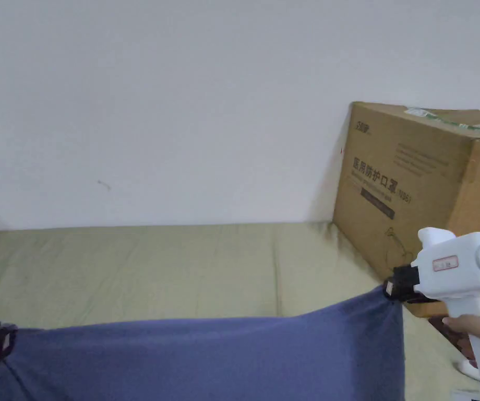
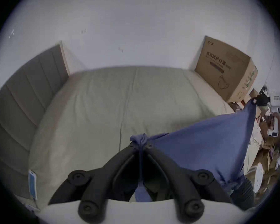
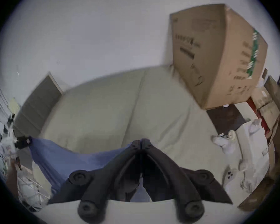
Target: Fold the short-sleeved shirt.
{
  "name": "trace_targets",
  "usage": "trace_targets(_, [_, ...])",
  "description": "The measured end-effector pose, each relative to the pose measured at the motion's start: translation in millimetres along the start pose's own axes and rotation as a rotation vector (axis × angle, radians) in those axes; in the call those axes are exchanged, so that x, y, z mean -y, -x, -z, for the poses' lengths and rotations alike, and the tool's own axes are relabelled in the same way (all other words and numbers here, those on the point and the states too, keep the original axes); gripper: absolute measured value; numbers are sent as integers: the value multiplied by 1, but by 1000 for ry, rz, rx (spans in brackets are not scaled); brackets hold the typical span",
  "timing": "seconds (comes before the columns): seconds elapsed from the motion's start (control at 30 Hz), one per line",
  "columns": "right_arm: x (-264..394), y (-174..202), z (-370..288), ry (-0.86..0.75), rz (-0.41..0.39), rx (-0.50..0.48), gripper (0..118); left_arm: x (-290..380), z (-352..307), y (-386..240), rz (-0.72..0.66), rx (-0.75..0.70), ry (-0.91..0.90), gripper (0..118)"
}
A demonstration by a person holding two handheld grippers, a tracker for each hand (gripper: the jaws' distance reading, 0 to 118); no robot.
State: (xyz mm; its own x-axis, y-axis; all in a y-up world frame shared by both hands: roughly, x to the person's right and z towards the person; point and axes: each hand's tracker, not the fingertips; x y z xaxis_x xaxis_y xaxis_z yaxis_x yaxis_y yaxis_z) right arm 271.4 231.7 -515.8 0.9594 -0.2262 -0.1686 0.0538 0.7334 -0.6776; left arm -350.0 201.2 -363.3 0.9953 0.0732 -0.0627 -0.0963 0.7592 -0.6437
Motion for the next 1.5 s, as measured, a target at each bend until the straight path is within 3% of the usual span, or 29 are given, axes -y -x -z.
trace_targets(0.27, [-52,39,-126,-216,-64,-9,0,-66,-102,-13,32,15,-176,2])
trace_targets(0.53, [-119,69,-163,-338,-120,35,0,-118,-124,-15,-5,16,-280,2])
trace_targets(0.87, [-219,94,-104,-438,-124,124,0,-207,-63,-12,-44,-16,-357,2])
trace_targets(1.13, [-278,119,-51,-585,-137,183,0,-268,-8,-3,-93,-82,-524,2])
trace_targets(1.37, [-279,129,-17,-697,-125,228,0,-285,23,-6,-92,-109,-622,2])
trace_targets(1.5, [-241,115,26,-656,-116,237,0,-255,59,-5,-128,-108,-604,2])
